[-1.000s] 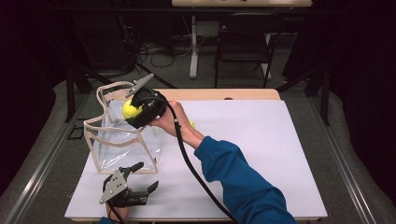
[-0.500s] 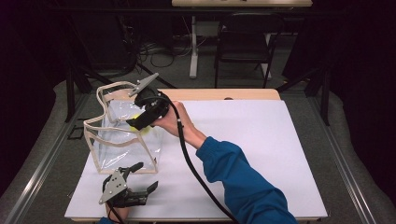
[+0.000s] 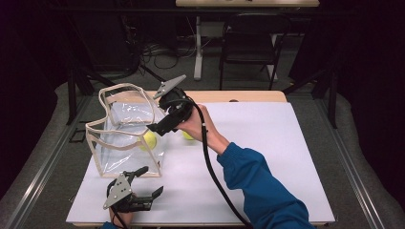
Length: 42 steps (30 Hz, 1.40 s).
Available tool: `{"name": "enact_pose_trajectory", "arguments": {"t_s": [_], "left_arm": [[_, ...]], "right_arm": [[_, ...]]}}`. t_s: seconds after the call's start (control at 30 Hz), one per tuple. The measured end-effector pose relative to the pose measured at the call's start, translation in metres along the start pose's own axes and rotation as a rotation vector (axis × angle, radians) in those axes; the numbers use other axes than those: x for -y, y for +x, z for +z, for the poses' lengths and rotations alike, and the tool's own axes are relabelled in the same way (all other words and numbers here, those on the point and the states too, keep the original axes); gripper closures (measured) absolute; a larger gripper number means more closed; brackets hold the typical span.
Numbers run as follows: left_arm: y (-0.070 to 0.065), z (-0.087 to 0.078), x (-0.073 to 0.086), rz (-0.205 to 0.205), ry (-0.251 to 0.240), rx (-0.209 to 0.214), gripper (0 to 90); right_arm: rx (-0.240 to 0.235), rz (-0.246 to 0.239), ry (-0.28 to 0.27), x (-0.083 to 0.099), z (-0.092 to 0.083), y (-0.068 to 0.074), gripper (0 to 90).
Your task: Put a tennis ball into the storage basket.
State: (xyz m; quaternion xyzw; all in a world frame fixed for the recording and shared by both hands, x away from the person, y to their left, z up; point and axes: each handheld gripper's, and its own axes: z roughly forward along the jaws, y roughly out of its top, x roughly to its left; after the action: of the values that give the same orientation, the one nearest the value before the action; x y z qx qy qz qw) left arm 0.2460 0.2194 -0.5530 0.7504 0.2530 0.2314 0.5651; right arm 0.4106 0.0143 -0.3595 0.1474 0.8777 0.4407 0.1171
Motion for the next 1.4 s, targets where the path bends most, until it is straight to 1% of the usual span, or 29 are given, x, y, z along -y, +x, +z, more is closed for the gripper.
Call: {"name": "enact_pose_trajectory", "arguments": {"t_s": [0.07,0.13,0.23,0.27,0.4,0.57,0.7,0.77,0.9,1.03,1.07,1.1,1.13,1.2,1.23,1.3,1.37,1.4], "left_arm": [[0.0,0.0,0.0,0.001,0.002,-0.003,15.9],[-0.001,0.0,0.0,-0.003,-0.003,-0.002,15.9],[-0.001,0.0,-0.001,0.004,0.0,0.007,15.9],[-0.002,0.0,-0.001,0.004,-0.001,-0.001,15.9],[-0.001,0.001,0.0,0.005,0.001,0.004,15.9],[-0.001,0.001,0.0,0.001,0.002,0.003,15.9],[-0.001,0.001,-0.001,0.007,0.004,0.01,15.9],[-0.001,0.002,-0.001,0.003,0.005,0.006,15.9],[-0.001,0.001,0.0,0.001,0.002,0.003,15.9],[-0.001,0.001,-0.001,0.006,0.01,0.006,15.9],[-0.001,0.001,-0.001,0.002,0.001,0.003,15.9],[-0.001,0.002,-0.001,0.007,0.001,0.004,15.9],[-0.001,0.003,-0.001,0.004,0.001,0.004,15.9],[0.0,0.004,-0.001,0.009,0.015,0.011,15.9],[-0.001,0.004,0.0,0.003,0.005,0.006,15.9],[0.001,0.003,0.0,0.003,0.007,0.002,15.9],[0.001,0.003,0.0,0.003,0.001,0.007,15.9],[0.0,0.003,-0.001,0.002,0.001,0.0,15.9]], "right_arm": [[0.0,0.005,-0.003,0.005,-0.003,0.0,1.5],[0.003,0.004,0.004,0.009,-0.005,0.0,1.5],[0.009,-0.002,0.018,0.016,-0.007,0.003,1.5],[0.008,-0.004,0.022,0.019,-0.008,0.004,1.5],[0.012,-0.001,0.029,0.027,-0.011,0.005,1.5],[0.019,0.015,0.028,0.036,-0.014,0.002,1.5],[0.03,0.009,0.031,0.044,-0.015,0.001,1.1],[0.025,0.015,0.033,0.048,-0.016,0.0,0.8],[0.034,0.021,0.037,0.055,-0.017,-0.002,0.7],[0.043,0.038,0.036,0.063,-0.018,-0.005,0.7],[0.044,0.038,0.039,0.065,-0.018,-0.006,0.7],[0.047,0.04,0.042,0.067,-0.018,-0.006,0.7],[0.046,0.043,0.043,0.069,-0.018,-0.007,0.7],[0.048,0.048,0.048,0.074,-0.019,-0.008,0.7],[0.048,0.053,0.05,0.076,-0.019,-0.008,0.7],[0.054,0.058,0.051,0.081,-0.02,-0.01,0.6],[0.061,0.072,0.052,0.087,-0.021,-0.012,0.6],[0.065,0.076,0.054,0.089,-0.021,-0.013,0.6]]}}
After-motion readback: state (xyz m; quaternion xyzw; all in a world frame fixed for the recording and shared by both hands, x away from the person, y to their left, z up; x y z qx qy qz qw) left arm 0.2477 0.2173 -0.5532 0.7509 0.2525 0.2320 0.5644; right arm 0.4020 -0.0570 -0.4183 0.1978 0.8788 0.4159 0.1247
